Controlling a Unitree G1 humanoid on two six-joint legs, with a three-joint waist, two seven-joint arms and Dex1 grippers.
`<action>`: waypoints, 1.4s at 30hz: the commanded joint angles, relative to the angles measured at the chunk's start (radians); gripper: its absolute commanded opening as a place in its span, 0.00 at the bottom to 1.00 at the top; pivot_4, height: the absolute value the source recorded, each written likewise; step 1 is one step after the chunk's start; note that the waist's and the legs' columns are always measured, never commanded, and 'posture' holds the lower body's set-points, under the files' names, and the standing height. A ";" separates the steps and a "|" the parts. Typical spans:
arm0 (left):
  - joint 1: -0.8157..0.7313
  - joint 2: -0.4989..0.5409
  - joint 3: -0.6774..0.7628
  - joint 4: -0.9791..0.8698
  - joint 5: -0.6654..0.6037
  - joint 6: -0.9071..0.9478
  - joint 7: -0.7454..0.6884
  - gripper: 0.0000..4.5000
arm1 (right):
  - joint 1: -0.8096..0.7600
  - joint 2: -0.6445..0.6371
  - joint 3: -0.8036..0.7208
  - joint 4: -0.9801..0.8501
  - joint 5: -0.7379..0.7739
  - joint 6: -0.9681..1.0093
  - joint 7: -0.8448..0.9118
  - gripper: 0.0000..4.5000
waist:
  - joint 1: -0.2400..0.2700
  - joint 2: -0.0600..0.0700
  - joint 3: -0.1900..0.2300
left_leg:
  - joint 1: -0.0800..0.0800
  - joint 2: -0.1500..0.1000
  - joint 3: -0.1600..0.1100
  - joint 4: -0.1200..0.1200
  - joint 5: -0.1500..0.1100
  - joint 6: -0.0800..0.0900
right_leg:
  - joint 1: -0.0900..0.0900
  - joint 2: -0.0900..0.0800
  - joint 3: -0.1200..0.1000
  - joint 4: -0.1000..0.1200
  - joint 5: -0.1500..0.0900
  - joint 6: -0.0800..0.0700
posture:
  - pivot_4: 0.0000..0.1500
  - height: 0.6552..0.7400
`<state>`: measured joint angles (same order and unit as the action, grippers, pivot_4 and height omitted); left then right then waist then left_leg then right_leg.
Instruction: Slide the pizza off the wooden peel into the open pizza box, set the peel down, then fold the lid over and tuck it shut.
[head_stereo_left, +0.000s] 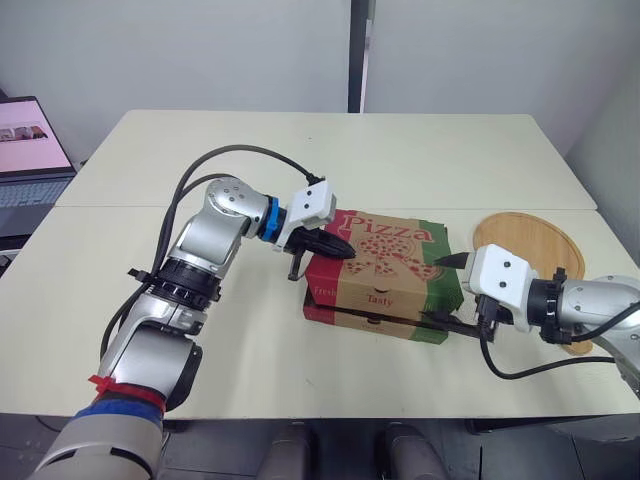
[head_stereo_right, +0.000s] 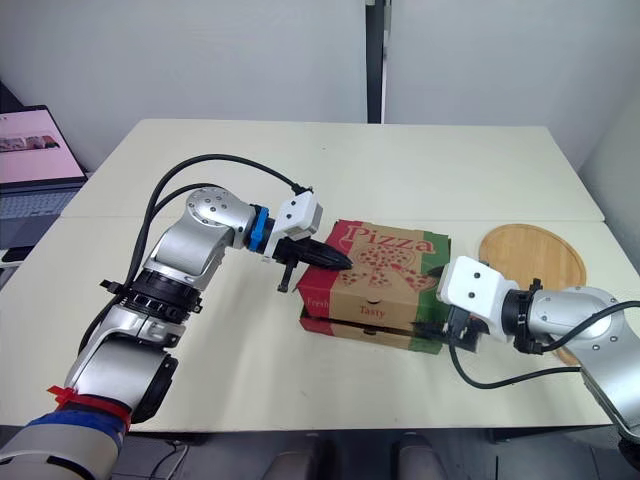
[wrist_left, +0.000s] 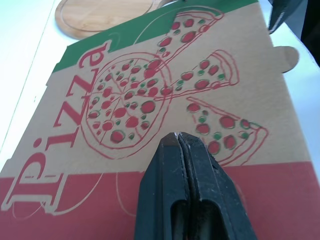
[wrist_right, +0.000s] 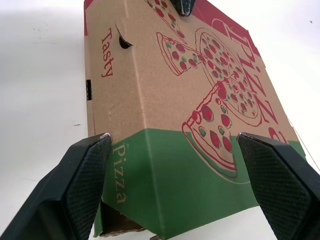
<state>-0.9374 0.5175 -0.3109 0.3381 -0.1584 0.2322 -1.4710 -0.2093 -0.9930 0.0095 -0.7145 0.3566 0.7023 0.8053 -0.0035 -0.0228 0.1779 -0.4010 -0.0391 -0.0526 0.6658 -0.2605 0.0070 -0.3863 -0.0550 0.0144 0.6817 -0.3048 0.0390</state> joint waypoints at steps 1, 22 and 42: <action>0.013 0.003 -0.001 -0.070 -0.011 -0.010 -0.013 0.00 | -0.002 0.001 0.001 -0.002 -0.035 -0.018 -0.018 0.96 | 0.000 0.000 0.000 | 0.000 0.000 0.000 0.000 0.000 0.000 | 0.000 0.000 0.000 0.000 0.000 0.000 | 1.00 0.90; 0.101 0.009 -0.049 -0.148 0.041 -0.038 0.010 0.00 | 0.053 0.042 0.062 -0.013 -0.146 -0.026 -0.068 0.96 | -0.001 0.000 0.000 | 0.001 0.000 0.000 0.000 0.000 0.000 | 0.001 0.000 0.000 0.000 0.000 0.000 | 1.00 0.90; 0.089 0.009 -0.050 -0.105 0.056 -0.069 0.030 0.00 | 0.288 0.053 -0.220 0.037 -0.037 0.016 -0.013 0.59 | 0.000 0.000 -0.001 | 0.003 0.000 0.000 0.000 0.000 0.000 | 0.003 0.000 -0.001 0.000 0.000 0.000 | 1.00 0.90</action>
<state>-0.8390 0.5229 -0.3499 0.2212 -0.1258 0.1667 -1.4450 0.0912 -0.9511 -0.2621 -0.6820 0.3503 0.7606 0.8108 -0.0035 -0.0228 0.1770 -0.3984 -0.0390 -0.0528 0.6660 -0.2605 0.0073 -0.3831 -0.0546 0.0139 0.6821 -0.3048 0.0390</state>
